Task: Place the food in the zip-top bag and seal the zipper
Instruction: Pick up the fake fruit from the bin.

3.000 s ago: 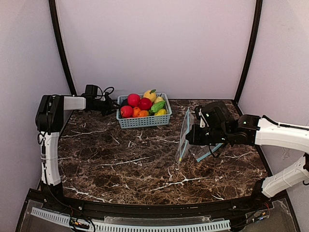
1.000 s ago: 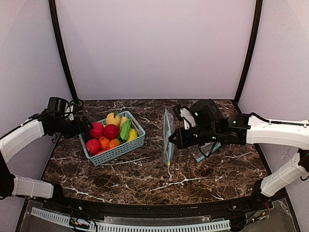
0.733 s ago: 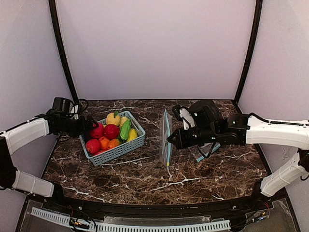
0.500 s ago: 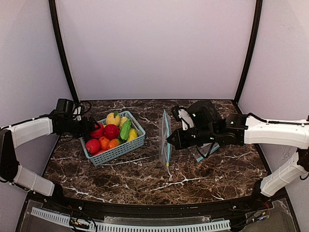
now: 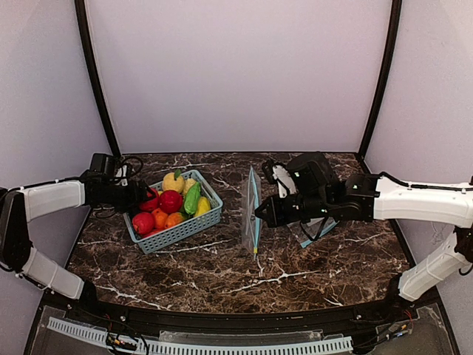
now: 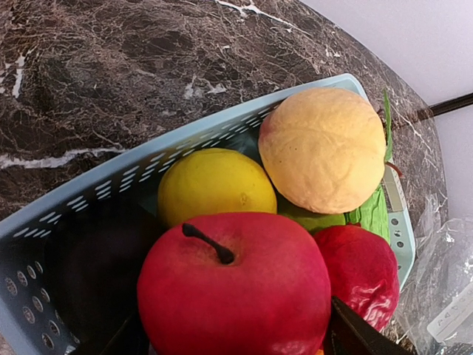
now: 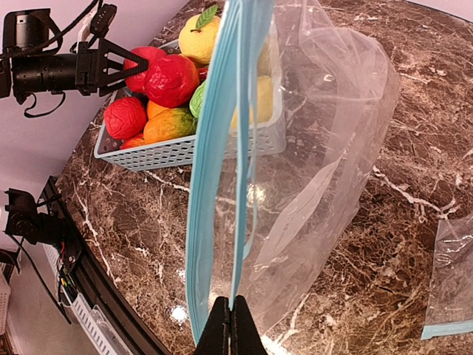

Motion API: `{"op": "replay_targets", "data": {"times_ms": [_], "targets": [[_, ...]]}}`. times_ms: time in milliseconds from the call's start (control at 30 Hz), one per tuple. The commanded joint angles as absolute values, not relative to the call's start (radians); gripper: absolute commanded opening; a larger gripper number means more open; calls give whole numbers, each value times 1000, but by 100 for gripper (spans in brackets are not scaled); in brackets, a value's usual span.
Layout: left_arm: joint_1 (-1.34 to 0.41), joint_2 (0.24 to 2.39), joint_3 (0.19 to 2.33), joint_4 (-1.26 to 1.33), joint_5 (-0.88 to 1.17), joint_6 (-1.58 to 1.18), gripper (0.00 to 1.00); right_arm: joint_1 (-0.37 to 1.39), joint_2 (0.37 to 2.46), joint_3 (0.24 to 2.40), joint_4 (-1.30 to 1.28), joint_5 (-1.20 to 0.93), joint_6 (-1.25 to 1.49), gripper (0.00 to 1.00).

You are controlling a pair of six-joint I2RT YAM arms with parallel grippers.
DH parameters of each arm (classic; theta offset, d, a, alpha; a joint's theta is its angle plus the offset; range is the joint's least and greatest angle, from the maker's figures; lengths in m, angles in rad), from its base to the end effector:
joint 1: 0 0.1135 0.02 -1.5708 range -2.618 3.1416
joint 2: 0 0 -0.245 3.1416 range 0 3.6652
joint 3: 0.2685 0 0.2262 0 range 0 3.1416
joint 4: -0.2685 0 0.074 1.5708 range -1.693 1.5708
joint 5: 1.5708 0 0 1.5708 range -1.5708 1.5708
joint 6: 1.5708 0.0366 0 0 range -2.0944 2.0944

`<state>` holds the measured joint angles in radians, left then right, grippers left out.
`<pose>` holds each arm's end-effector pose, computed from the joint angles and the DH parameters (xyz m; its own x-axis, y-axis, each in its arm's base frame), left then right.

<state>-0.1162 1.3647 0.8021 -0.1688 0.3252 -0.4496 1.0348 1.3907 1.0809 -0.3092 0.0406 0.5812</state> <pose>0.2641 -0.0426 0.2152 -0.7479 -0.3273 -0.5775 0.0233 0.8565 -0.5156 0.1505 0.2504 0.2810 -0.7100 -0.1212 -0.6937 -0.5412 0.7241 0.4275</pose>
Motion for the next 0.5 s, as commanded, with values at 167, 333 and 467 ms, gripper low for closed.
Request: {"op": "replay_targets", "data": {"times_ms": [167,333,467], "targets": [[-119,1378,787,-156,314,-445,68,1045,1389,1088,-281,47,589,0],[-119,1317,780,-181,279,-430,64,1045,1385,1091,-283,49,590,0],[-124,1167,780,-216,275,-378,62,1045,1379,1094,-287,61,588,0]]}}
